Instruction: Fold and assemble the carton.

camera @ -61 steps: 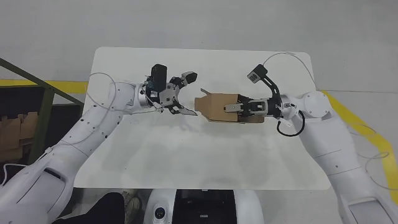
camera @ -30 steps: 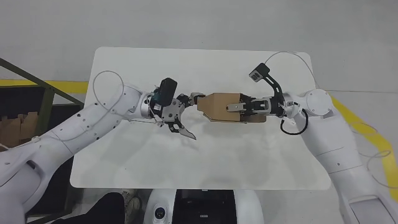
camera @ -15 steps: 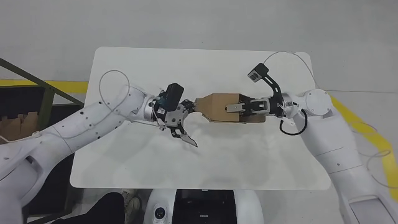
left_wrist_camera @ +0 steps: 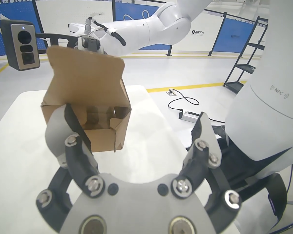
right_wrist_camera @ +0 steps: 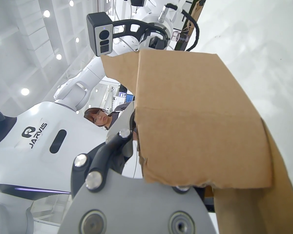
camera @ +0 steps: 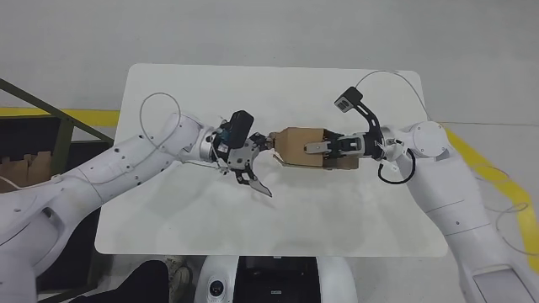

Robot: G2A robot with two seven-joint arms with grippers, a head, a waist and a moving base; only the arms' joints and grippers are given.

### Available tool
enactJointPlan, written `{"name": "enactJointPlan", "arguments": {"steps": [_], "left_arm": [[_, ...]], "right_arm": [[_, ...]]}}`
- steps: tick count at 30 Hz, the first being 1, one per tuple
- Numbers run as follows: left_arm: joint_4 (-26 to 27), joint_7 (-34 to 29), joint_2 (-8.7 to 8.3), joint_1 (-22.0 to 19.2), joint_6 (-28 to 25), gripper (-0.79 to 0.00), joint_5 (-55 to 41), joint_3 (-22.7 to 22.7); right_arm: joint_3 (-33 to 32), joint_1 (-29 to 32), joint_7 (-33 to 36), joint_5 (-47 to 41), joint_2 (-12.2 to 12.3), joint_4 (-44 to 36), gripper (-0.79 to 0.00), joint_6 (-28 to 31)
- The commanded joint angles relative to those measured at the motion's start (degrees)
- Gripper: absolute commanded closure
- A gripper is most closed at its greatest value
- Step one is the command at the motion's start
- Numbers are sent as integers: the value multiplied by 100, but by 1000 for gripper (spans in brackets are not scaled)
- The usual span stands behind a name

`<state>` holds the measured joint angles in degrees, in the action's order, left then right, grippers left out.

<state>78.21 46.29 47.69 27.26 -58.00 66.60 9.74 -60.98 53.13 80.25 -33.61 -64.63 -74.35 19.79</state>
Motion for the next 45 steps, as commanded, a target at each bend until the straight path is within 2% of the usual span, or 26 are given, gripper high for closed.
{"name": "enactJointPlan", "arguments": {"steps": [1,10,16,27,32,35,42,45], "left_arm": [[-29,0,20,1,0,-785,2,0],[-166,0,90,0,0,-785,-13,0],[-224,0,78,41,0,-785,-152,98],[-462,0,-115,393,0,-785,-976,470],[-766,-42,-146,405,0,-785,-1626,291],[-931,-494,-120,307,0,-785,-2431,20],[-975,-2468,-25,230,0,-785,-4480,0],[-975,-2468,-25,230,0,-785,-4480,0]], "right_arm": [[2,-2,8,-4,0,-1,0,6],[-17,10,59,-80,6,28,0,30],[-93,33,58,-128,22,71,0,66],[-269,134,-3,-151,68,45,0,155],[-309,177,4,-141,80,-19,0,249],[-325,199,-4,-128,86,-56,0,298],[-358,247,-36,-141,95,-109,0,433],[-366,257,-55,-147,97,-137,0,479]]}}
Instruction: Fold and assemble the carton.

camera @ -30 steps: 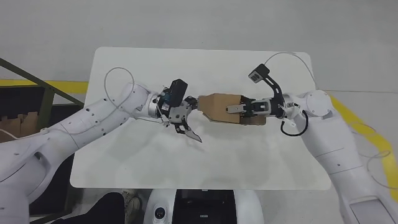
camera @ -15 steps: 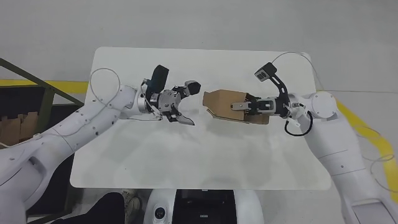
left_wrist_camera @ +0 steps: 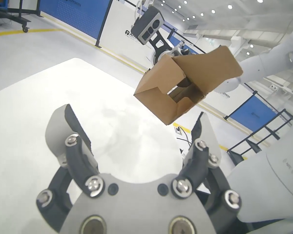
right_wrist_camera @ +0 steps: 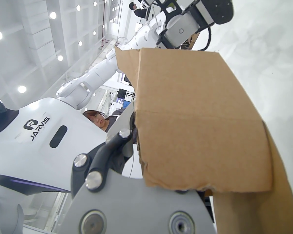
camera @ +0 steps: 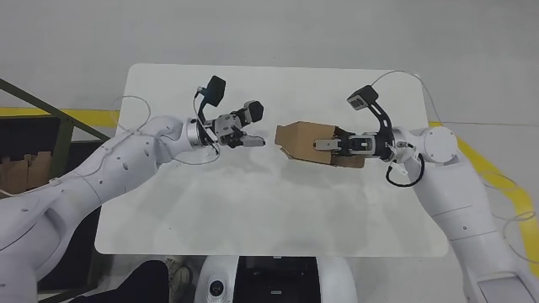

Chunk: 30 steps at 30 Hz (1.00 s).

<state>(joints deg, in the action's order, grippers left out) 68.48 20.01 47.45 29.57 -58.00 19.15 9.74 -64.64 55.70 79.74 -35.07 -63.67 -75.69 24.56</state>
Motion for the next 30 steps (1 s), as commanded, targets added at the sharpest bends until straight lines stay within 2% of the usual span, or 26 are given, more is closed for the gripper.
{"name": "enactJointPlan", "arguments": {"steps": [1,8,11,14,17,21,25,30], "left_arm": [[-1,161,-1,0,0,-785,265,0],[-1,161,-1,0,0,-785,265,0],[83,-42,-4,141,57,-785,7,44],[241,-619,-38,226,0,-785,-836,51],[368,-1630,-113,174,0,-785,-1955,6],[523,-2536,-187,133,28,-785,-2759,57],[671,-3140,-201,135,301,-785,-3263,146],[795,-3664,-139,204,537,-785,-3469,251]], "right_arm": [[-1,1,-4,-1,0,-3,0,2],[-1,1,-4,-1,0,-3,0,2],[-1,1,-4,-1,0,-3,0,2],[-1,1,-4,-1,0,-3,0,2],[-1,1,-4,-1,0,-3,0,2],[-1,1,-4,-1,0,-3,0,2],[-1,1,-4,-1,0,-3,0,2],[-1,1,-4,-1,0,-3,0,2]]}}
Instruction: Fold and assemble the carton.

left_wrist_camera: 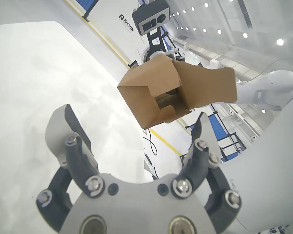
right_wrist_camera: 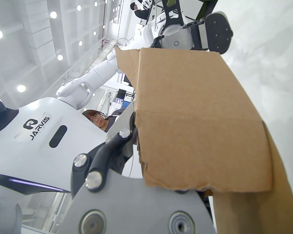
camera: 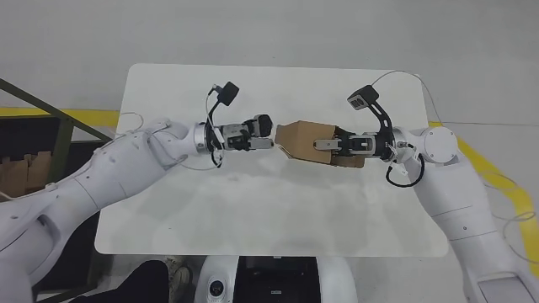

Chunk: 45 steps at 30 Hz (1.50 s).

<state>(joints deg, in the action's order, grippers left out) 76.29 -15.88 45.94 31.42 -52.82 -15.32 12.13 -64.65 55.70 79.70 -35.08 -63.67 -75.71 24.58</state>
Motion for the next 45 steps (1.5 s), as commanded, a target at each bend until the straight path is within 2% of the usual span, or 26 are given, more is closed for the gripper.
{"name": "enactJointPlan", "arguments": {"steps": [1,14,35,45], "left_arm": [[22,-164,30,41,38,-785,-50,30],[-140,-678,236,298,142,-785,-64,401],[-239,-1382,801,288,767,-785,159,810],[-333,-1571,939,419,740,-785,223,1055]], "right_arm": [[0,0,0,0,0,0,0,0],[0,0,0,0,0,0,0,0],[0,0,0,0,0,0,0,0],[0,0,0,0,0,0,0,0]]}}
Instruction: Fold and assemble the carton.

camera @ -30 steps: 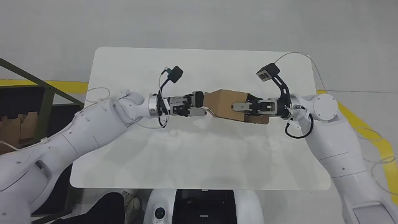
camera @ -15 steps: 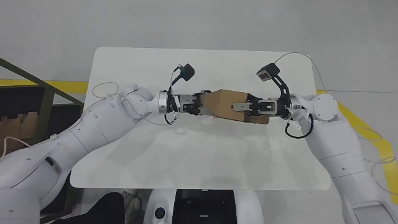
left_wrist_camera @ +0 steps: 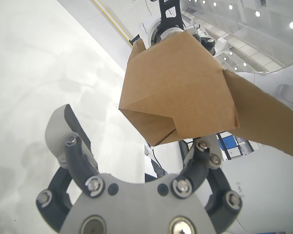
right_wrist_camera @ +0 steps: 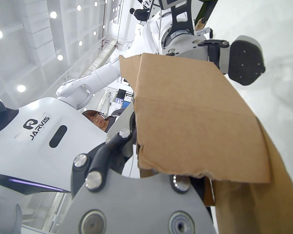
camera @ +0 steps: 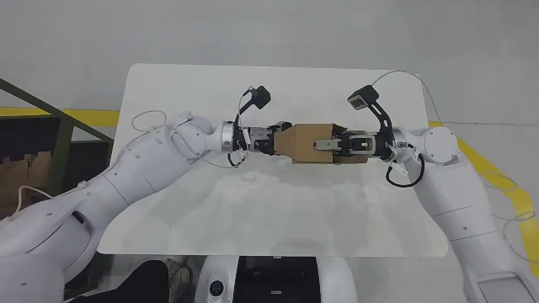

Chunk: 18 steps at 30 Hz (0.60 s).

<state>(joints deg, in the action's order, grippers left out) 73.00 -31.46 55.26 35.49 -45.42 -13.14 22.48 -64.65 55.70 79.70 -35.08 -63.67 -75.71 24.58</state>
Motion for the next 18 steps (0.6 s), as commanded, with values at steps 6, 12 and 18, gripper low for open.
{"name": "enactJointPlan", "arguments": {"steps": [6,12,18], "left_arm": [[-19,-114,56,100,17,-785,57,180],[-50,-256,50,256,-150,-785,6,377],[-88,-226,-110,543,-523,-785,225,781]], "right_arm": [[0,0,0,0,0,0,0,0],[0,0,0,0,0,0,0,0],[0,0,0,0,0,0,0,0]]}}
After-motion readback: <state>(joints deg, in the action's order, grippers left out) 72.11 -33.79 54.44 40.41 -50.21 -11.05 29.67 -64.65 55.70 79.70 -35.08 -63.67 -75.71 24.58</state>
